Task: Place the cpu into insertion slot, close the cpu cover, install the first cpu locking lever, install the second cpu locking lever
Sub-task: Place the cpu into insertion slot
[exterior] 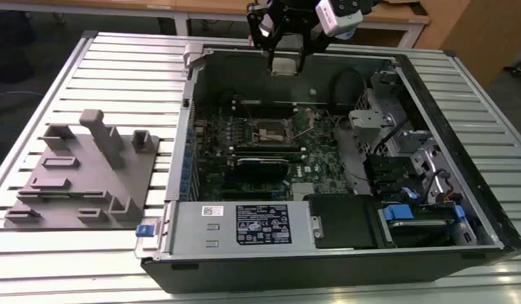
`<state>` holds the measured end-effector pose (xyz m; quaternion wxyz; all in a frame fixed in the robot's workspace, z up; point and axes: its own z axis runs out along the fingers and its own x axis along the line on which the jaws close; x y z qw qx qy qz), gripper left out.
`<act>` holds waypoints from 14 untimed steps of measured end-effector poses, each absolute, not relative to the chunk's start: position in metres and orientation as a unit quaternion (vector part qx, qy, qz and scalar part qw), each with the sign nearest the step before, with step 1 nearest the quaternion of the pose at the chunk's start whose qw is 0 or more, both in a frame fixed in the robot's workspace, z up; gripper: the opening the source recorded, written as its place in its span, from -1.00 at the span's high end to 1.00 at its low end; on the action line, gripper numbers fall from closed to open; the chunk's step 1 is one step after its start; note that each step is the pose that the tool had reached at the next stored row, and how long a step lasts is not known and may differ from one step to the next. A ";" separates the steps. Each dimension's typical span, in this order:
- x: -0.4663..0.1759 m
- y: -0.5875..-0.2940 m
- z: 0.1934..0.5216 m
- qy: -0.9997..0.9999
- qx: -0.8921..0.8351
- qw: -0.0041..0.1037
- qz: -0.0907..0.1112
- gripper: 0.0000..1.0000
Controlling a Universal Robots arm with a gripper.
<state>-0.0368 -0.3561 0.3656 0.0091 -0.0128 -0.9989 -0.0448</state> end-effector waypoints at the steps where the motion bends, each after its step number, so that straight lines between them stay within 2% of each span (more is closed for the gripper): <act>1: -0.037 -0.356 0.366 -0.999 -0.013 0.009 -0.045 -0.08; 14: -0.037 -0.356 0.363 -0.999 -0.013 0.009 -0.045 -0.08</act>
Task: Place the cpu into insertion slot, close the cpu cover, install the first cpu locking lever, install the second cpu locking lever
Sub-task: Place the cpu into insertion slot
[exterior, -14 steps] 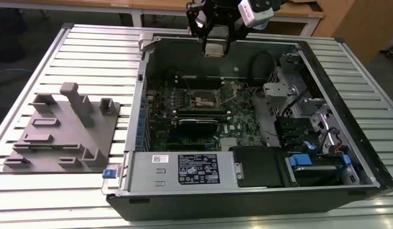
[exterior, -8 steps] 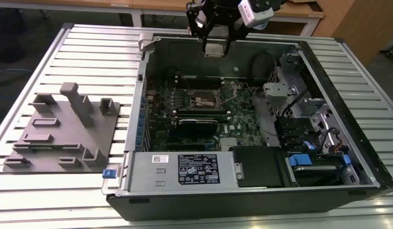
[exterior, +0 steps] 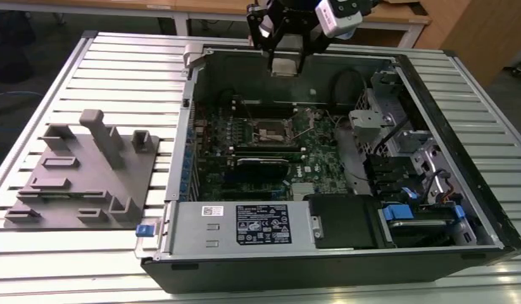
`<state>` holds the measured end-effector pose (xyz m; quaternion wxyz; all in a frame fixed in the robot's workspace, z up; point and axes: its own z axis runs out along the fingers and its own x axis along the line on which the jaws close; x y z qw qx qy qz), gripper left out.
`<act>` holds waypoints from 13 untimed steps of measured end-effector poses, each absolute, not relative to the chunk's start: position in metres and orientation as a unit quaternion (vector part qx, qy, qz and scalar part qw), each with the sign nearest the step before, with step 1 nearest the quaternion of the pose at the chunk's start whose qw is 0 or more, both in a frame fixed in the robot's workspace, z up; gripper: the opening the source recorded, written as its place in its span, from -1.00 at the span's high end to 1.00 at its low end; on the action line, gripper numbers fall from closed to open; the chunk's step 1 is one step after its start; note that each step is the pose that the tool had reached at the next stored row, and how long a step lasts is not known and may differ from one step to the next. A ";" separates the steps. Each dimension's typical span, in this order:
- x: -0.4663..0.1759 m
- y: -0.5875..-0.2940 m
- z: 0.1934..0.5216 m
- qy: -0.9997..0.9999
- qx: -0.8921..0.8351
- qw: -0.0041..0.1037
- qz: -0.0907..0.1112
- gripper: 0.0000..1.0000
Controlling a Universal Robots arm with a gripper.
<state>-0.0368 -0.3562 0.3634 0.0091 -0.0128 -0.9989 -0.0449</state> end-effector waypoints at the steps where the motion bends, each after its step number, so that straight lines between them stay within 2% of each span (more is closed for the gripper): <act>1: -0.037 -0.356 0.362 -0.999 -0.013 0.009 -0.045 -0.08; 13: -0.037 -0.356 0.359 -0.999 -0.013 0.009 -0.045 -0.08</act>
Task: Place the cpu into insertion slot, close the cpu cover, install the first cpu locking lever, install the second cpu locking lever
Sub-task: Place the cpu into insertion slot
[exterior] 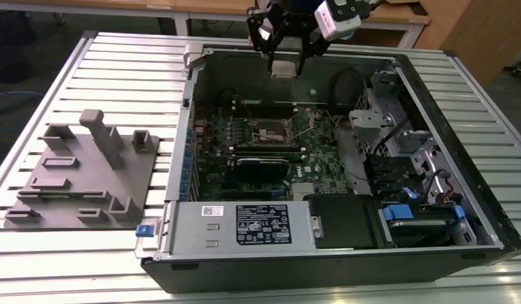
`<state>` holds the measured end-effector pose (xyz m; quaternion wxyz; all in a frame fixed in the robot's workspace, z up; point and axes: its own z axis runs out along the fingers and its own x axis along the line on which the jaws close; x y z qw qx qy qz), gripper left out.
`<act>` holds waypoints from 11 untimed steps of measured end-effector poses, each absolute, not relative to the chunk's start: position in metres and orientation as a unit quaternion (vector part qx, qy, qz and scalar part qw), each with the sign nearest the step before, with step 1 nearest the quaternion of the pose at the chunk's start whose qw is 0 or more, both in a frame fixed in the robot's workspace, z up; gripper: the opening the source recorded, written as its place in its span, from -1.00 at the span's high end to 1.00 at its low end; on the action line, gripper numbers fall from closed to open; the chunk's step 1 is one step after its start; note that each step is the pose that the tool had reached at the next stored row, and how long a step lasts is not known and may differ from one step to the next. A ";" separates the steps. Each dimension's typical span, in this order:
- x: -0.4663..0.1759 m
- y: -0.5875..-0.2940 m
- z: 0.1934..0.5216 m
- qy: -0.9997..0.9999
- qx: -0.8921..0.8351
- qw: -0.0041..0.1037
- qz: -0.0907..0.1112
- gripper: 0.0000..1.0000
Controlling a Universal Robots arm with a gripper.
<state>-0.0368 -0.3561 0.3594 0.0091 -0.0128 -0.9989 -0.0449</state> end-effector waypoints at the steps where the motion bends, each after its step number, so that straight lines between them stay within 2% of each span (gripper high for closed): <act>1: -0.037 -0.356 0.359 -0.999 -0.013 0.009 -0.045 -0.08; 11: -0.037 -0.356 0.355 -0.999 -0.013 0.009 -0.045 -0.08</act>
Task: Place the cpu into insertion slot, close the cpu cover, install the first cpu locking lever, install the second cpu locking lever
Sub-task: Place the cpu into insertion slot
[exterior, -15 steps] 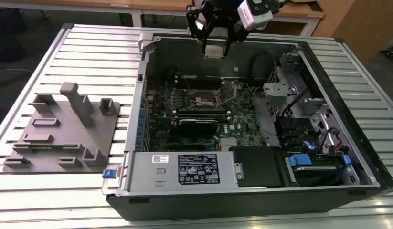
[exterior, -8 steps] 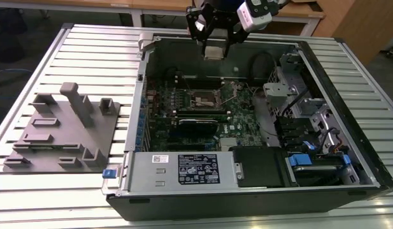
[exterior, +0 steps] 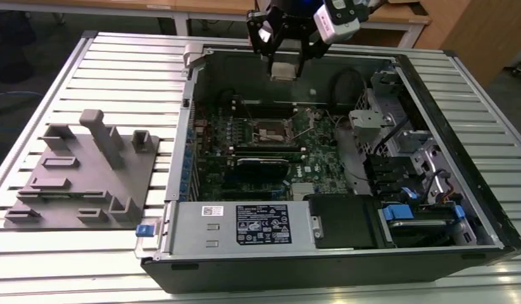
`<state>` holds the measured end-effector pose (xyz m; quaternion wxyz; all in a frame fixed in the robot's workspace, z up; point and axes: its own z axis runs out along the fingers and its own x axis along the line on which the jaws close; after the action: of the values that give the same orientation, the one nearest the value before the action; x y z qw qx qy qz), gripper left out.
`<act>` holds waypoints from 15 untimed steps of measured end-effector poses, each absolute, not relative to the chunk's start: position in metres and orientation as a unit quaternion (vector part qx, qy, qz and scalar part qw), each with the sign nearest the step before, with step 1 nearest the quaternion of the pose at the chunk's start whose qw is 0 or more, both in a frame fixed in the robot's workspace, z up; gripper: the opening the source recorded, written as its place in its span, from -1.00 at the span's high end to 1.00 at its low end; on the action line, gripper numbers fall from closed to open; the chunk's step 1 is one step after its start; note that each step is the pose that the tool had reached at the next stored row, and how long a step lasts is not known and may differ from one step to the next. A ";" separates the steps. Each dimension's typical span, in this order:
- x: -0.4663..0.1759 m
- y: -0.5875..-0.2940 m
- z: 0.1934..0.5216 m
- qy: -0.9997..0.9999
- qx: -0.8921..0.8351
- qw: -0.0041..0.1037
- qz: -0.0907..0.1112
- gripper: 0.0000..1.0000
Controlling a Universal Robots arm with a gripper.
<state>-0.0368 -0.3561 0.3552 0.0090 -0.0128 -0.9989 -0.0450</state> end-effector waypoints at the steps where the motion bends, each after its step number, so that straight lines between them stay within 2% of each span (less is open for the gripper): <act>1: -0.037 -0.356 0.355 -0.999 -0.013 0.009 -0.045 -0.08; 15: -0.037 -0.356 0.352 -0.999 -0.013 0.009 -0.045 -0.08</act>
<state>-0.0367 -0.3561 0.3524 0.0090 -0.0128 -0.9989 -0.0450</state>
